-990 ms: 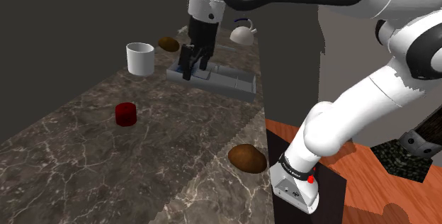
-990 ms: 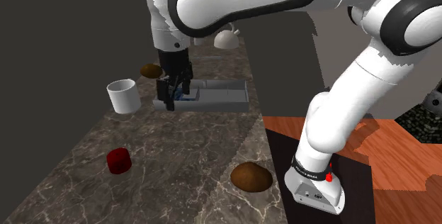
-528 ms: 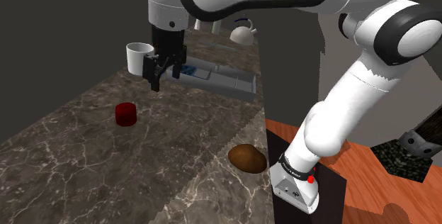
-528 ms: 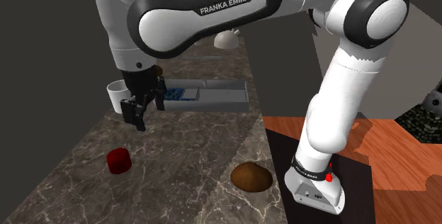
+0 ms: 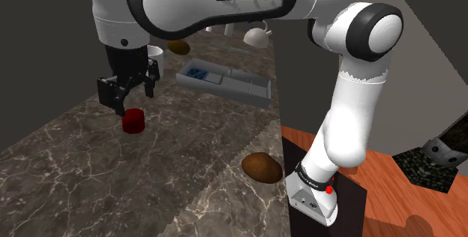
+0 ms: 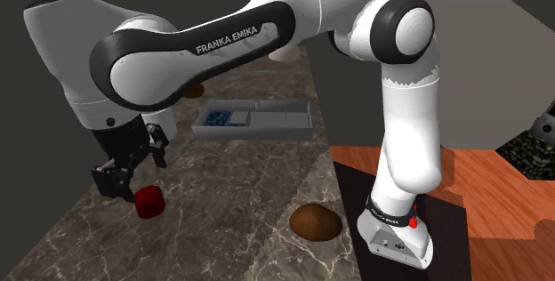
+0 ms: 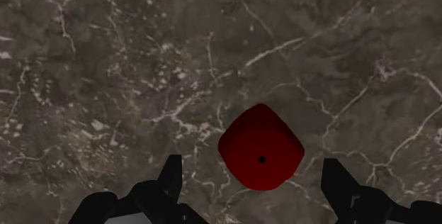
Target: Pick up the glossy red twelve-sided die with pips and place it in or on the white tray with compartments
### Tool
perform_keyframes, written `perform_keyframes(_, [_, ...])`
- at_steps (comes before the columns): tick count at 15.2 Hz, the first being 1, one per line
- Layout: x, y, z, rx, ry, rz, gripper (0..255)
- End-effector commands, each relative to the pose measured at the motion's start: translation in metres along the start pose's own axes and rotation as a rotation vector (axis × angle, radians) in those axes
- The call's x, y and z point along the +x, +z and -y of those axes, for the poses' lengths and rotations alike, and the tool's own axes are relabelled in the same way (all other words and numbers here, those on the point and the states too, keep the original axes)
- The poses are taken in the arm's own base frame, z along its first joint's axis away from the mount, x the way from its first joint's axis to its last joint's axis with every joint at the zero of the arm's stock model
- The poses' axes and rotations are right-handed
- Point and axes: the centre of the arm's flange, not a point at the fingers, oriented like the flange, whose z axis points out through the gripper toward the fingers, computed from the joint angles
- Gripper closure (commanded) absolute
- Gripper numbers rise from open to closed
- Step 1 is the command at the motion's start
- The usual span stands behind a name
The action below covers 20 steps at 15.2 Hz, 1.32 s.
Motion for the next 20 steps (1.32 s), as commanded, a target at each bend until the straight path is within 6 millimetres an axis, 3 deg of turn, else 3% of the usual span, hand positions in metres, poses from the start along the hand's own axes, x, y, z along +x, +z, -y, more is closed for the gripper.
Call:
perform_keyframes(1, [0.006, 0.009, 0.011, -0.005, -0.002, 0.001, 0])
perform_keyframes(8, [0.006, 0.043, 0.011, -0.005, -0.002, 0.001, 0])
perform_keyframes(16, [0.006, 0.043, 0.011, -0.005, -0.002, 0.001, 0])
perform_keyframes(17, [0.006, 0.043, 0.011, -0.005, -0.002, 0.001, 255])
perform_keyframes(20, [0.006, 0.043, 0.011, -0.005, -0.002, 0.001, 255])
